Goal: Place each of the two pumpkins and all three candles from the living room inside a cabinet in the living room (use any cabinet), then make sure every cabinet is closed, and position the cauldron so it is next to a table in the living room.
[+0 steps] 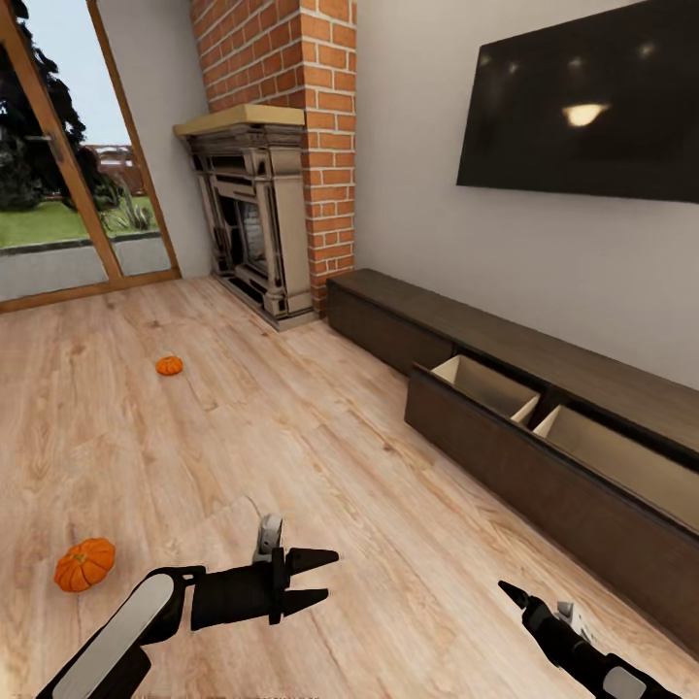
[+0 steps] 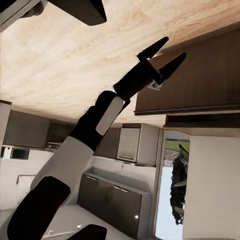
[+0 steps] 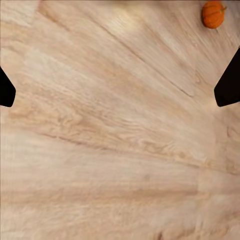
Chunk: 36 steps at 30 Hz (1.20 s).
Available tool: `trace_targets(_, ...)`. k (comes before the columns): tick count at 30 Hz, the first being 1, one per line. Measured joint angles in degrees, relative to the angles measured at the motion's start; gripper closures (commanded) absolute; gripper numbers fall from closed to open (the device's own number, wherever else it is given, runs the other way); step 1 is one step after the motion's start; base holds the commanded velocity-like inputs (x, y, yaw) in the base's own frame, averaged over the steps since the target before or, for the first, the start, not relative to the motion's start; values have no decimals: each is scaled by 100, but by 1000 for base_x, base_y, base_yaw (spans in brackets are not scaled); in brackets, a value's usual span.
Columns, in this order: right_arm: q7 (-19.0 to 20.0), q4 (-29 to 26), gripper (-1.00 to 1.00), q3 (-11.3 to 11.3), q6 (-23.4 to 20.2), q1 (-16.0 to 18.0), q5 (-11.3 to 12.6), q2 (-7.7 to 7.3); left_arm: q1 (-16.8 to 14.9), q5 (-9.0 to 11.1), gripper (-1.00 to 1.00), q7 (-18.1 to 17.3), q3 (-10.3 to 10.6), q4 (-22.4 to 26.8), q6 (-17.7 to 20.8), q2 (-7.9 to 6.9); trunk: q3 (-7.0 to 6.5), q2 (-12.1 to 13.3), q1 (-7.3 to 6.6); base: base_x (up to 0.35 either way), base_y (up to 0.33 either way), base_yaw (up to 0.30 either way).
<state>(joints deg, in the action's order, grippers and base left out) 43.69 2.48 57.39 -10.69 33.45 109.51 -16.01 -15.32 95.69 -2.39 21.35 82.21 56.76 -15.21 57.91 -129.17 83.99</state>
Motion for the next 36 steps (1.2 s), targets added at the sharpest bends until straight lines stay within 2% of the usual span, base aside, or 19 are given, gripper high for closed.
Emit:
trace_targets(15, -109, 0, -100, 1, 0, 0, -21, 0, 0, 0, -100, 2, 0, -36, -3, 2, 0, 0, 0, 0, 0, 292)
trace_targets(23, -113, 0, -100, 1, 0, 0, -194, 13, 0, -3, -100, 4, 0, -60, -3, 0, 0, 0, -1, 18, 0, 292)
trace_targets(36, -97, 0, -100, 4, 337, 0, -202, 9, 0, 0, -100, 1, -9, -62, -2, -12, 0, 0, -3, 235, 0, 292)
